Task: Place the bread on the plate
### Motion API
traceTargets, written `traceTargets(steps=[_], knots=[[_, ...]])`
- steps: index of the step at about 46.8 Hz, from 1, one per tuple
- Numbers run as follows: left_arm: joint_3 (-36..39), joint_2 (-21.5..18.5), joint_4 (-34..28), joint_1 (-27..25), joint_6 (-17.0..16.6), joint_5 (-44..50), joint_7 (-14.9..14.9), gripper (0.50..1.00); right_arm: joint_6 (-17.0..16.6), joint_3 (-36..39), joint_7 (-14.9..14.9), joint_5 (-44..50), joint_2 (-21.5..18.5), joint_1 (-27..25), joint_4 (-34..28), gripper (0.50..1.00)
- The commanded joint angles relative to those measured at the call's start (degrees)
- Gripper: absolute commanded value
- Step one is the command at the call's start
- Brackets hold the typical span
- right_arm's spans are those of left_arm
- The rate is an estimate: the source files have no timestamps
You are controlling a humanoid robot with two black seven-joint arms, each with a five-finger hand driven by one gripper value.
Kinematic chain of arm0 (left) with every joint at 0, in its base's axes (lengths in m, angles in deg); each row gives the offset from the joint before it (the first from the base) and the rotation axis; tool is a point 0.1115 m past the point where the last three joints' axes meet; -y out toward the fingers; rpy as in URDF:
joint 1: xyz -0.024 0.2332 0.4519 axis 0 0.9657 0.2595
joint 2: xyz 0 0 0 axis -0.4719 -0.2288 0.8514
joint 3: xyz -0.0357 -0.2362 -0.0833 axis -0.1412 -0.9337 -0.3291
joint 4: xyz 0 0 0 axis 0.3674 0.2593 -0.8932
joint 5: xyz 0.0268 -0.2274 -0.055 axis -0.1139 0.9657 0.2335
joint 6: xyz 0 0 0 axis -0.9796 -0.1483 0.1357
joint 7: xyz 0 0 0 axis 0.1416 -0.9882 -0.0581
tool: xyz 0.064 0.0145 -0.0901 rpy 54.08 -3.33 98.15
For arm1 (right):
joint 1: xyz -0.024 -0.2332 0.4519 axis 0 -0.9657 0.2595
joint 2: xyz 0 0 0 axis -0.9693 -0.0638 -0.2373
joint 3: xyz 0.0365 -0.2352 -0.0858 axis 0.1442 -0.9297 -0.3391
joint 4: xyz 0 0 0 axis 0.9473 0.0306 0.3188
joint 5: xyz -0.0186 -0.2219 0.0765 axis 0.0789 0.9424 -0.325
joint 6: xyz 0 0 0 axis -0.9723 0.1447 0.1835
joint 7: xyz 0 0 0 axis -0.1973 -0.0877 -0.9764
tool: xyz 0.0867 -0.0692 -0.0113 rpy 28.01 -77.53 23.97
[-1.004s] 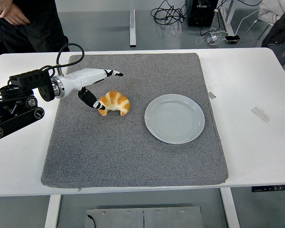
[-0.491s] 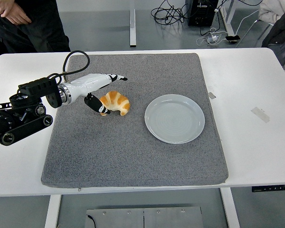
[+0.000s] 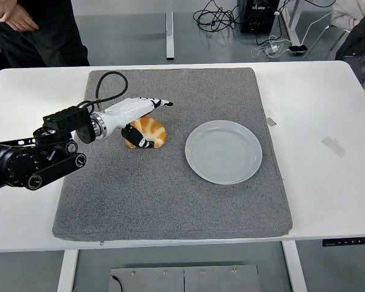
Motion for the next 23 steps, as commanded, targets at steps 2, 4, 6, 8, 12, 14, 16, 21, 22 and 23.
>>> traceTargets(steps=[2,4,6,8,12,14,16,21,22,23], knots=[[0.0,0.6,0.9,-0.1,-0.4,0.0,0.0,0.972,0.0,0.0,0.0,0.0,0.0,0.0,0.0,1.000],[0.0,1.3,1.7,0.0,-0.6,0.0,0.0,0.972,0.0,0.0,0.0,0.0,0.0,0.0,0.0,1.000],[0.1,1.8,2.5,0.0,-0.8,0.0,0.0,0.972,0.0,0.0,0.0,0.0,0.0,0.0,0.0,1.000],[0.1,2.2,3.0,0.0,-1.1,0.0,0.1,0.972,0.0,0.0,0.0,0.0,0.0,0.0,0.0,1.000],[0.3,2.5,3.4,0.0,-1.5,-0.4,0.2,0.971,0.0,0.0,0.0,0.0,0.0,0.0,0.0,1.000],[1.2,2.6,3.5,-0.1,-1.7,-0.4,0.2,0.972,-0.1,0.0,0.0,0.0,0.0,0.0,0.0,1.000],[2.7,2.6,3.6,-0.1,-2.3,-0.4,0.4,0.971,-0.1,0.0,0.0,0.0,0.0,0.0,0.0,1.000],[4.4,2.6,4.2,-0.2,-4.1,-0.3,1.0,0.972,0.0,0.0,0.0,0.0,0.0,0.0,0.0,1.000],[4.5,2.6,4.2,-0.2,-4.2,-0.3,1.0,0.972,-0.1,0.0,0.0,0.0,0.0,0.0,0.0,1.000],[4.5,2.6,4.2,-0.2,-4.3,-0.3,1.0,0.972,-0.1,0.0,0.0,0.0,0.0,0.0,0.0,1.000]])
